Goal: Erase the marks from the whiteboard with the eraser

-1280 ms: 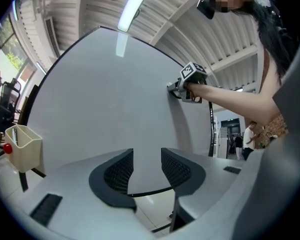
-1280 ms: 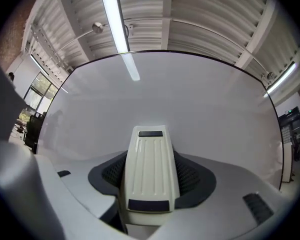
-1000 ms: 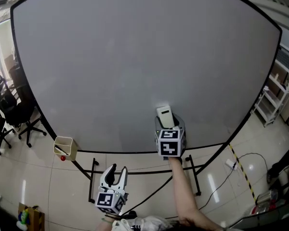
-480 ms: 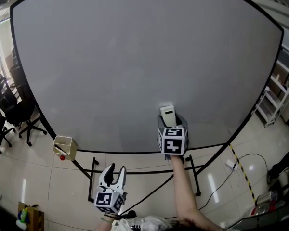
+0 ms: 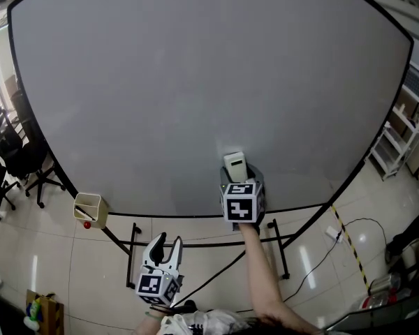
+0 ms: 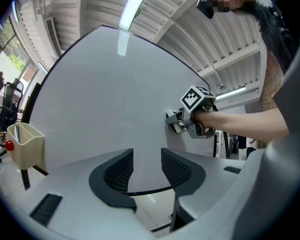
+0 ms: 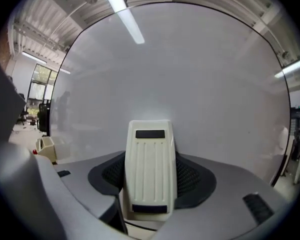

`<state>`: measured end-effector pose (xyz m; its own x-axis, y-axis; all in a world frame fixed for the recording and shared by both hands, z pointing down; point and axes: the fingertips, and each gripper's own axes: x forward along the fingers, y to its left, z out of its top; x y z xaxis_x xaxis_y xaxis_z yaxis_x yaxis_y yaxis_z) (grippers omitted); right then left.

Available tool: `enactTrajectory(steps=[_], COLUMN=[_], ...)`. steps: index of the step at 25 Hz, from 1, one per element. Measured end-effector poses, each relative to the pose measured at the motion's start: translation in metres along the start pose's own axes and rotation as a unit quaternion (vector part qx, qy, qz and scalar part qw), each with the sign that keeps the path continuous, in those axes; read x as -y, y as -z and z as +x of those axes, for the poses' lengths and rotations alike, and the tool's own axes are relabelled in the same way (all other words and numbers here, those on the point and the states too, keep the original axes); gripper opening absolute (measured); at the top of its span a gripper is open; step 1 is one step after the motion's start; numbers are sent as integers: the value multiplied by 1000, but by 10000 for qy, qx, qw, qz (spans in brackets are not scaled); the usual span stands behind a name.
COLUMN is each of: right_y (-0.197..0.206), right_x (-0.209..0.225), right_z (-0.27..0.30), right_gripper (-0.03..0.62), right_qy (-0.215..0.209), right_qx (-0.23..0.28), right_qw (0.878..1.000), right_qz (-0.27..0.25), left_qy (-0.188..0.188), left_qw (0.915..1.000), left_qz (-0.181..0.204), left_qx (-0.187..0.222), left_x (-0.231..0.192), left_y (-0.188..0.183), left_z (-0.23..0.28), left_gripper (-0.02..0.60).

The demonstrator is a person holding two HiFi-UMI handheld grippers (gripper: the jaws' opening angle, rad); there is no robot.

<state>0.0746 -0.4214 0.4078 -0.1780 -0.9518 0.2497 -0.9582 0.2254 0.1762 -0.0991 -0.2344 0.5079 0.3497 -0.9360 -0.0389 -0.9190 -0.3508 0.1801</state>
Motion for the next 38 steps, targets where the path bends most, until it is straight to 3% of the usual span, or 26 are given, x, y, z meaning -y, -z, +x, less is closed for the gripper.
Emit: enactTrajectory(steps=[2,5,7,9,12,14,16,17,20,22,25,28,30,32,35,38], right_y=[-23,-123,-169,-161,-56,17,35,19,-81,-125,-101,-20,-3,-41,-139,-169], right_x=[-3,12,13,5,-32,-55,-61,-59,-43,-38,-44,-71,-76,-71,-65,-63], right_z=[-6,-31,-40,-35,-7,12,15,11,-10,-19,-11,11,13,2,-19,-23], right_gripper=[276,278,278,278,278,278,277,276,276,276,278,278,278,278,278,278], right_qy=[48,230,246,266,-114,-390,-451,-440,-312,-254,23,-346,-442,-390,-304,-138], right_qx=[125,968,1193,1000,-27,-775,-978,-817,57,334,177,-698,-887,-459,442,518], right_qw=[9997,9949,9925,9944,9998,9961,9940,9955,9994,9990,9990,9965,9946,9977,9981,9980], right_qz=[-187,-166,-135,-227,-160,-132,-196,-180,-164,-122,-404,-311,-296,-315,-316,-350], left_qy=[-29,-40,-11,-41,-162,-209,-247,-259,-216,-193,-189,-211,-231,-262,-335,-295], left_qw=[10000,10000,9999,9999,9998,9996,9994,9994,9997,9998,9997,9996,9995,9995,9992,9992], left_qz=[-21,4,119,117,-28,-64,-120,-122,-56,-69,-97,-69,-130,-102,-144,-206], left_qx=[26,-13,-26,54,144,186,212,200,67,48,89,155,187,144,146,170], left_x=[-1,-4,-7,-8,-12,-16,-18,-21,-24,-22,-22,-27,-27,-31,-38,-31], left_y=[0,3,7,3,-6,-8,-8,-4,5,4,2,0,-5,0,3,-7], left_z=[-2,-2,-2,-3,-7,-9,-13,-14,-16,-17,-18,-20,-22,-25,-25,-24], left_gripper=[153,153,153,153,153,153,153,153,153,153,153,153,153,153,153,153])
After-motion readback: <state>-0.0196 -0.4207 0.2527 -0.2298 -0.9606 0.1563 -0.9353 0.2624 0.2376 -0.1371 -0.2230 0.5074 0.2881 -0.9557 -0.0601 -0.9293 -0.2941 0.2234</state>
